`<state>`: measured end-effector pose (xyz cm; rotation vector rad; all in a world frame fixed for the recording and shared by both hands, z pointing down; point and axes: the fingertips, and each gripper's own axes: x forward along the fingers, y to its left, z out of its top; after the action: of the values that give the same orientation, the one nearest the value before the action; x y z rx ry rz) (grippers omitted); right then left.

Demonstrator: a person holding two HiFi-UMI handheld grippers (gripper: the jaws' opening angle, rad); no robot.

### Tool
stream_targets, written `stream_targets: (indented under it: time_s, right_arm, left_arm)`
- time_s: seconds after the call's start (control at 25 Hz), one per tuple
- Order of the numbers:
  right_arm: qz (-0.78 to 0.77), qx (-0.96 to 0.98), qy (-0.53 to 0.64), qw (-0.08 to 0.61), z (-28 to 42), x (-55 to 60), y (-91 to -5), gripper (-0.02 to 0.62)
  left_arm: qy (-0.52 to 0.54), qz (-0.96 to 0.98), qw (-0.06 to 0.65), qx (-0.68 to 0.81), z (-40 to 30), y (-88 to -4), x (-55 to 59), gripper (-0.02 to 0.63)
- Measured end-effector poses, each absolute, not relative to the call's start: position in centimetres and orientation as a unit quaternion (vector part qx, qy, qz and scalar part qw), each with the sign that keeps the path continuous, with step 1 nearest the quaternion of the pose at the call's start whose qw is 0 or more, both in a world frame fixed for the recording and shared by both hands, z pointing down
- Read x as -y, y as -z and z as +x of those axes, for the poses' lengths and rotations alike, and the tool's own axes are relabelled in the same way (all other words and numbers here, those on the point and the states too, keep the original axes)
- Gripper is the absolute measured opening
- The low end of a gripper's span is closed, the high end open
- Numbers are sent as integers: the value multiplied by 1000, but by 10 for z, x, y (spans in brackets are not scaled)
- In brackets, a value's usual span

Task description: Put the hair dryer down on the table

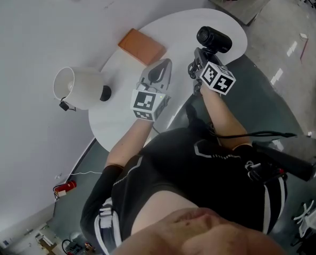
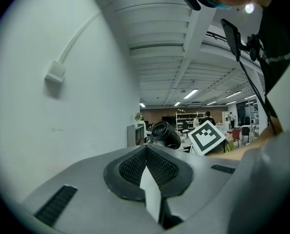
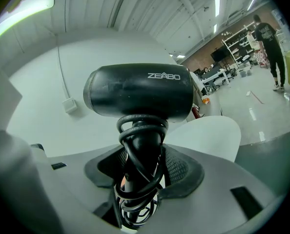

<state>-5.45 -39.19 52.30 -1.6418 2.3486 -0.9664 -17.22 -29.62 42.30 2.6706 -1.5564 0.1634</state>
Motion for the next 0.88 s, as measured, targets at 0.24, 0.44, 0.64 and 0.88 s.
stream_targets:
  time_s: [0.24, 0.44, 0.64, 0.88]
  right_arm:
    - [-571, -750, 329, 56, -36, 439, -540, 230]
    - [-583, -733, 348, 44, -20, 470, -553, 230]
    - [-589, -721, 363, 41, -8, 499, -563, 230]
    - [-598, -699, 390, 40, 2, 532, -584, 230]
  left_arm:
    - [-73, 858, 25, 507, -168, -433, 338, 31]
    - [-87, 855, 41, 510, -163, -445, 371, 32]
    - [-98, 852, 59, 512, -153, -459, 399, 32]
    - [-112, 851, 73, 508, -144, -472, 430, 32]
